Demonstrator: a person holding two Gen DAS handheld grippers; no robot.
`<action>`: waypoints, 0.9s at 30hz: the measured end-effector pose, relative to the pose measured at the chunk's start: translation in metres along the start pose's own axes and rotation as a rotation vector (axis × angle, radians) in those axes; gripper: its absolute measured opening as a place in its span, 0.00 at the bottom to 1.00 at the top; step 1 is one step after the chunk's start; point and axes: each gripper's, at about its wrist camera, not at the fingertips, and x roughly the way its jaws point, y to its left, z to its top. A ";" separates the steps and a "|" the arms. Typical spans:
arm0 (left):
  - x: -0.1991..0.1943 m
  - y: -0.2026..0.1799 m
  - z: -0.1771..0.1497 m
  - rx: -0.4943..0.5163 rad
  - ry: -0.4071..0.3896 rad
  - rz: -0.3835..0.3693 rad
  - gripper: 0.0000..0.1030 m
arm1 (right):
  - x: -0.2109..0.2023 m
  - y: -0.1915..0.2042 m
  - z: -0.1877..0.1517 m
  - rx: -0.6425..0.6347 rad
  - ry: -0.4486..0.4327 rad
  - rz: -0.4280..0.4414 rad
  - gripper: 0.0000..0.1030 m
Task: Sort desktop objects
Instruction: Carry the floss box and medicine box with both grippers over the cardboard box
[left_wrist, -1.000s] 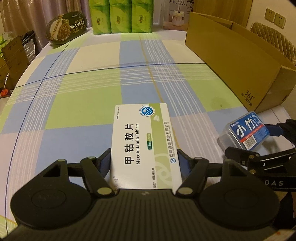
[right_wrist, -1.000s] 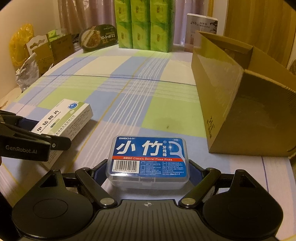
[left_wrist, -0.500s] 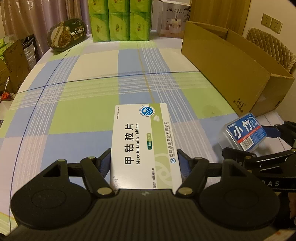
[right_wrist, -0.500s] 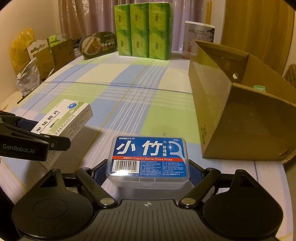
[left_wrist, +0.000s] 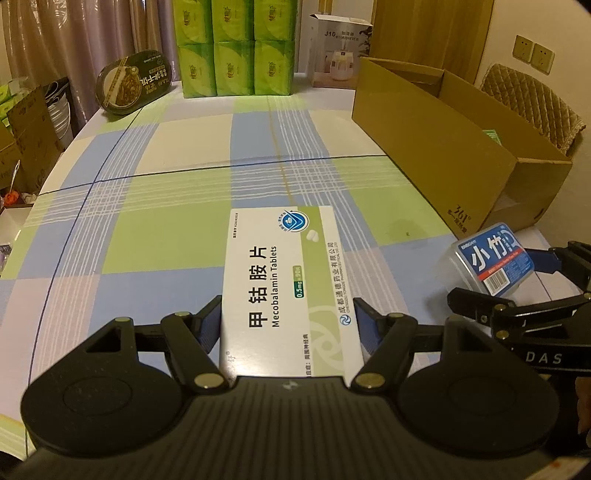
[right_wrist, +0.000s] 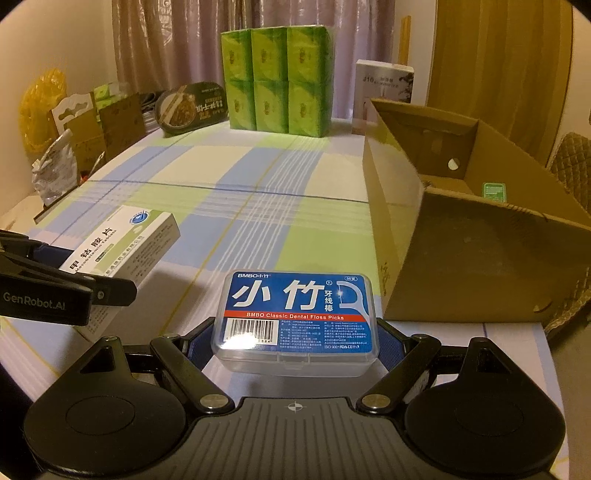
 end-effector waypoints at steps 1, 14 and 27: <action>-0.001 -0.001 0.000 0.000 -0.003 -0.001 0.66 | -0.001 0.000 0.000 0.001 -0.003 -0.001 0.81; -0.014 -0.011 0.012 0.004 -0.038 -0.026 0.66 | -0.022 -0.003 0.006 -0.011 -0.064 -0.022 0.81; -0.022 -0.048 0.076 -0.016 -0.113 -0.124 0.66 | -0.061 -0.040 0.045 -0.007 -0.201 -0.104 0.81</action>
